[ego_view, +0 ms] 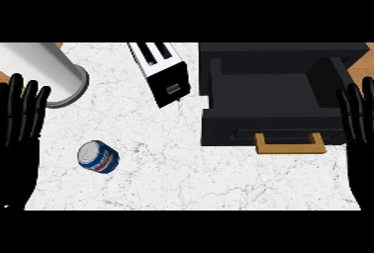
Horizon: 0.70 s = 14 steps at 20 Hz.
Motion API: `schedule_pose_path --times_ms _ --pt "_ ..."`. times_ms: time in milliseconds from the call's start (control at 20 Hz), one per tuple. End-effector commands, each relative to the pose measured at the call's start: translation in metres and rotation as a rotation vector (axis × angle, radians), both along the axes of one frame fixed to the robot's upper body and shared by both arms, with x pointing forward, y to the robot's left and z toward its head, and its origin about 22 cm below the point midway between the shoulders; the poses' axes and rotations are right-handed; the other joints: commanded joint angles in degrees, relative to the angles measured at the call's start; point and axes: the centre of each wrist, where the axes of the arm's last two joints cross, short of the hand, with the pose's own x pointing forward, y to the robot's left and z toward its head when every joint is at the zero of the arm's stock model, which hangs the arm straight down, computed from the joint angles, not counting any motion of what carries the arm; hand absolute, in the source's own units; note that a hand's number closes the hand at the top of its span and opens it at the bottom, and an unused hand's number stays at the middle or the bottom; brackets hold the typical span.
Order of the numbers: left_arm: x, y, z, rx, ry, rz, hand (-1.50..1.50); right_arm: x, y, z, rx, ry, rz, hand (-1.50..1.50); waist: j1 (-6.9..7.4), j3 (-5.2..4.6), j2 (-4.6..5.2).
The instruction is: Pick up the can, place it into the drawer and close the drawer
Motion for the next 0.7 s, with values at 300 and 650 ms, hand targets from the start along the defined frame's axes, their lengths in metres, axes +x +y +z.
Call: schedule_pose_path --times_ms 300,650 --pt "0.005 0.018 -0.023 0.218 0.310 -0.713 -1.50 -0.004 -0.008 -0.027 0.076 0.235 -0.101 -1.50 -2.75 -0.87 1.75" --pt "0.018 0.130 0.000 0.241 0.363 -0.878 -1.50 -0.024 -0.029 -0.037 0.087 0.319 -0.187 -1.50 -0.66 -0.73 0.66"
